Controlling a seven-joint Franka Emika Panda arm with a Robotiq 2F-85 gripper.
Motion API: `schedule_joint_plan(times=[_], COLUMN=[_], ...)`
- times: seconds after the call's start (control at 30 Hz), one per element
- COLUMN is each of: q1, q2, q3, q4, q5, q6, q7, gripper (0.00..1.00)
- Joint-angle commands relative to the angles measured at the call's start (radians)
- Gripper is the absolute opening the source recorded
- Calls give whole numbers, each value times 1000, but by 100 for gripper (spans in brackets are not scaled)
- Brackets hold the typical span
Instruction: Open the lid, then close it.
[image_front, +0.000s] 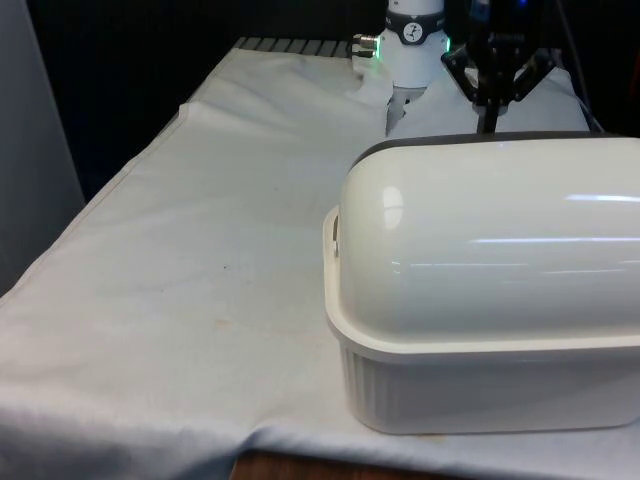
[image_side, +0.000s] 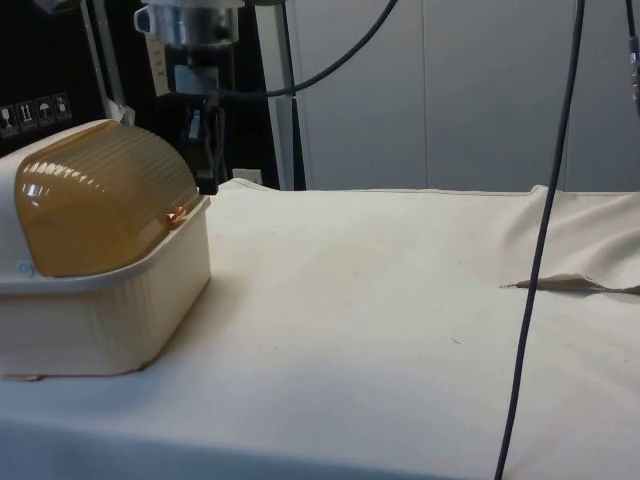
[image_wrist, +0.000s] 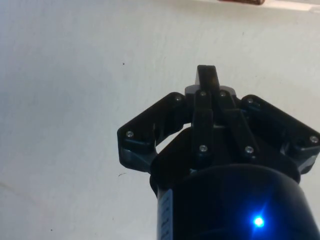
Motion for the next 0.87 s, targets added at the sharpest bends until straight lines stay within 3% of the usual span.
schedule_joint_plan(times=[0.0,0.13,0.23,0.3,0.33,0.43,0.57,0.6,0.8,0.83], q1=[2,1,1,0,0,0,0,0,0,0], q2=[2,2,2,2,2,2,2,2,2,2], q3=[-2,-1,0,0,0,0,0,0,0,0], q4=[1,1,1,1,1,1,1,1,1,1], q5=[-6,-3,-2,-1,-1,-1,-1,0,0,0], q6=[5,2,1,0,0,-1,-1,-1,-2,-1], q7=[5,3,2,1,1,1,0,0,0,0], gripper=[0,0,6,15,25,34,56,65,88,98])
